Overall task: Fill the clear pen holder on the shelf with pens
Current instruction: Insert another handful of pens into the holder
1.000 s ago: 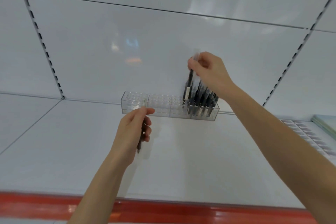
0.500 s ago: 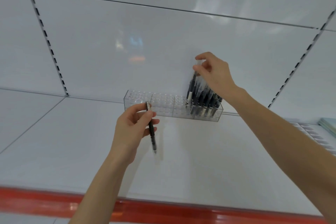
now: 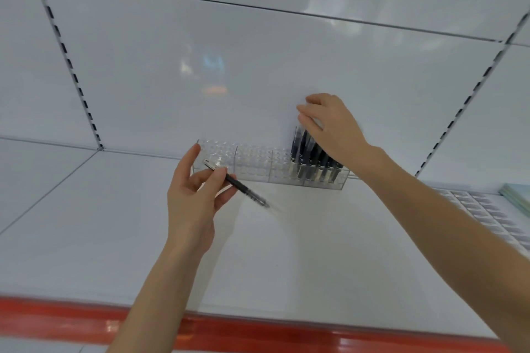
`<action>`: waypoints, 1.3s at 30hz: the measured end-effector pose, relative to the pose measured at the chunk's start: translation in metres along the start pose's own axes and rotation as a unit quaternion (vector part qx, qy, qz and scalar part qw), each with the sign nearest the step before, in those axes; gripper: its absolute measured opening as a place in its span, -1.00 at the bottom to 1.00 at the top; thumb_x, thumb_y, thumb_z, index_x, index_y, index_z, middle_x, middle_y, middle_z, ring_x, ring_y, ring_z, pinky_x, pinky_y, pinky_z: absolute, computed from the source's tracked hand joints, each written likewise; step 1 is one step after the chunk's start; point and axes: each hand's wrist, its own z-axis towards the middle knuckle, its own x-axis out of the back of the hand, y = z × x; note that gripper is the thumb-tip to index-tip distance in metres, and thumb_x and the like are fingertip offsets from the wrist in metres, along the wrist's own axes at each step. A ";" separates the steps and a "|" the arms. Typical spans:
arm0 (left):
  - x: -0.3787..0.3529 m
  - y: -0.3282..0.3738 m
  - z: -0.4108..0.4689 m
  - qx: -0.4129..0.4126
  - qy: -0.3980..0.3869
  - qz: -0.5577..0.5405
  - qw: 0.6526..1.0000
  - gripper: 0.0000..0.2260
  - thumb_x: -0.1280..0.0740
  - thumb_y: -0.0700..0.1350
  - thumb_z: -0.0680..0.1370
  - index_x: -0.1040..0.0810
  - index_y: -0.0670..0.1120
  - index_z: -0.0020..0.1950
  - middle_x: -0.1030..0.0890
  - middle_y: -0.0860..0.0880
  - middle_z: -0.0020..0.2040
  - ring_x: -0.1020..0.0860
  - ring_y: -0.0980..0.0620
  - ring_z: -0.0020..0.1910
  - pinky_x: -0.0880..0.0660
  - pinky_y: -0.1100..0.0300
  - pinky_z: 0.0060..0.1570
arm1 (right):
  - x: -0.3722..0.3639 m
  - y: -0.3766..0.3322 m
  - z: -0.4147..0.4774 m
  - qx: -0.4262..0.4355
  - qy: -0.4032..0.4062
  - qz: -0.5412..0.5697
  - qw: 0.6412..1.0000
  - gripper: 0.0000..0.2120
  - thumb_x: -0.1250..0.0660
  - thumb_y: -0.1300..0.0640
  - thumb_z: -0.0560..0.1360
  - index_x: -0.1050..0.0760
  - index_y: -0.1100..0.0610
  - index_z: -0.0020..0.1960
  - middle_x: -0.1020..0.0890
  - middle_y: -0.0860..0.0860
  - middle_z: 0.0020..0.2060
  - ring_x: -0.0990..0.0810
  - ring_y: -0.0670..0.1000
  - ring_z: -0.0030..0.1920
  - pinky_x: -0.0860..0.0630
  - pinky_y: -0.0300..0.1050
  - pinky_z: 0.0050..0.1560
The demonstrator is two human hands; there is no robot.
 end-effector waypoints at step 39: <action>0.027 -0.056 -0.005 -0.047 -0.285 0.739 0.609 -0.25 0.15 0.43 0.33 -0.16 0.15 0.45 -0.03 0.05 0.55 0.08 -0.01 0.53 0.09 -0.21 0.40 | 0.009 -0.002 0.002 -0.029 -0.054 0.019 0.998 -0.81 -0.26 0.21 0.52 -0.59 0.29 0.00 -0.55 0.24 0.00 -0.49 0.19 0.06 -0.38 0.00 0.11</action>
